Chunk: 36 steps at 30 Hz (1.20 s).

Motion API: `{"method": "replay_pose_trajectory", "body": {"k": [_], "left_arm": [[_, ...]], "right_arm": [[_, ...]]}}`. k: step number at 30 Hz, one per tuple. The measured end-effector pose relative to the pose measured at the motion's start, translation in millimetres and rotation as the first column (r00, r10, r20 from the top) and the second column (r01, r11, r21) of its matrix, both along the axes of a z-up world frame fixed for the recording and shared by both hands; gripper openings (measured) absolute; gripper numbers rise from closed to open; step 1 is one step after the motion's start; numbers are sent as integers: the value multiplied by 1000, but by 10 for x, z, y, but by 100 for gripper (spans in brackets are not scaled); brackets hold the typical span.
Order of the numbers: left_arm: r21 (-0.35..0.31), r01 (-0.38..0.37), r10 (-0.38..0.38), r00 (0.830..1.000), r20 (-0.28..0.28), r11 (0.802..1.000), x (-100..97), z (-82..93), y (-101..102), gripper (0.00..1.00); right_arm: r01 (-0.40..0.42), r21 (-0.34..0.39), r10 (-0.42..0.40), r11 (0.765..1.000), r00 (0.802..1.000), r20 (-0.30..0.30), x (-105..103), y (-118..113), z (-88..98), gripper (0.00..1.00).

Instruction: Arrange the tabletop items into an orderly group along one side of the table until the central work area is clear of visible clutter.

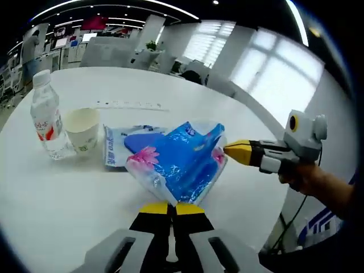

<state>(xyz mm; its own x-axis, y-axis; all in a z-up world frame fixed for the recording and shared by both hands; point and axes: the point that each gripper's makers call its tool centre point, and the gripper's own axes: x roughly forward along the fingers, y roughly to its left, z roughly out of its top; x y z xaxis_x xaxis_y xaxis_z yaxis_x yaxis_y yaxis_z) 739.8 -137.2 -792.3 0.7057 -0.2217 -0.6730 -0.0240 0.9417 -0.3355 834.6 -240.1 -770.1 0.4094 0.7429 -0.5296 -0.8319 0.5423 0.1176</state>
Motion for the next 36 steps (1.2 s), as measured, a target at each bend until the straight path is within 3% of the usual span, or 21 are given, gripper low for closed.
{"method": "replay_pose_trajectory", "body": {"k": [16,20,36], "left_arm": [[5,85,-85,996,14,996,325,82,-177,0],[7,137,-137,991,7,991,492,109,-367,0],[20,213,-214,977,18,977,785,114,-729,0]], "right_arm": [[75,2,-75,997,997,12,210,-239,64,0],[134,7,-134,991,991,8,356,-444,94,0],[226,16,-226,974,974,7,518,-867,129,0]]}}
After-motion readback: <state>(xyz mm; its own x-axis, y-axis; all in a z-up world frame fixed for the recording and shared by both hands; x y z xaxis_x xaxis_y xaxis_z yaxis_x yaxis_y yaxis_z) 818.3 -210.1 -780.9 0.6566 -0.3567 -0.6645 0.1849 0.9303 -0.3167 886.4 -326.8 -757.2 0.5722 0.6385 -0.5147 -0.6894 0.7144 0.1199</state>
